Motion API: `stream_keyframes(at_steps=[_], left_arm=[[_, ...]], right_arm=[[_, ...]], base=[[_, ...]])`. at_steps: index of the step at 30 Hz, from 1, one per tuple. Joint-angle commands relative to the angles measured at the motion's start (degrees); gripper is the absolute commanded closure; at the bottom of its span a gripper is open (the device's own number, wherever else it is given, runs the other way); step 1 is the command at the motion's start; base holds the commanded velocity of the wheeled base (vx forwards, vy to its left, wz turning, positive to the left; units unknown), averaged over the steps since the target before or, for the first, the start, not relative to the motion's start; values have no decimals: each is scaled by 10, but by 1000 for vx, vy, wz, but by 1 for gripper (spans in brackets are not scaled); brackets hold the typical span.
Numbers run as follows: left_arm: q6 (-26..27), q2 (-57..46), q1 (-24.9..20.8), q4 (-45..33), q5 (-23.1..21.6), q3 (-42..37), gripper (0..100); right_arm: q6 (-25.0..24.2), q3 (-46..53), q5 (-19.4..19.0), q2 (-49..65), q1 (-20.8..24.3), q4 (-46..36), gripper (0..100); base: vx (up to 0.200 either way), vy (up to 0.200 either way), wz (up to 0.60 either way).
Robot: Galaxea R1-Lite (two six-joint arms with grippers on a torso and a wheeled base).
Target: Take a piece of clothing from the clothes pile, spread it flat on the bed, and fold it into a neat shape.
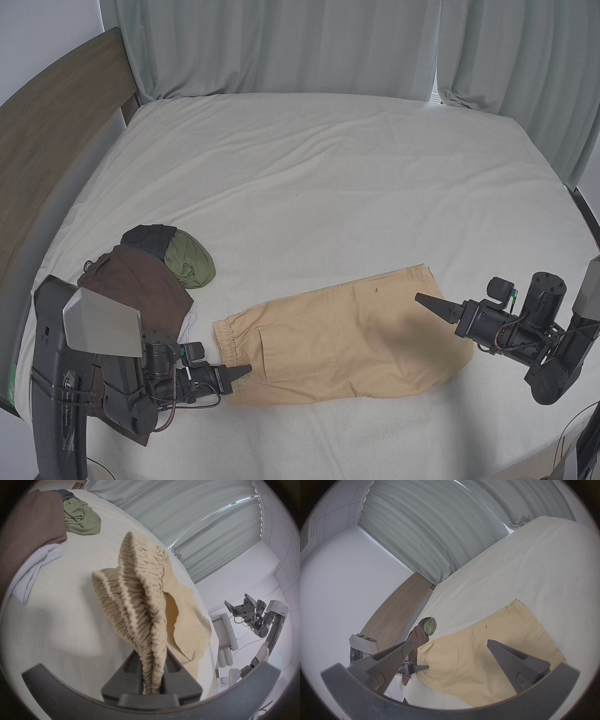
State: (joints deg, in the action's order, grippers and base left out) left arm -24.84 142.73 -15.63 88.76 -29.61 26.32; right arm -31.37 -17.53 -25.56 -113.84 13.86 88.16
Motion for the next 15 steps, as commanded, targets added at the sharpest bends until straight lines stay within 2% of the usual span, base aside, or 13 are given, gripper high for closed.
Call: stream_keyframes(at_steps=[1, 15], left_arm=[[1, -25, 0, 2, -2, -21, 100], [1, -64, 13, 2, -4, -49, 100]], right_arm=[[0, 0, 0, -1, -1, 0, 0], [0, 2, 0, -1, -1, 0, 0]], base=[[0, 0, 0], [0, 0, 0]])
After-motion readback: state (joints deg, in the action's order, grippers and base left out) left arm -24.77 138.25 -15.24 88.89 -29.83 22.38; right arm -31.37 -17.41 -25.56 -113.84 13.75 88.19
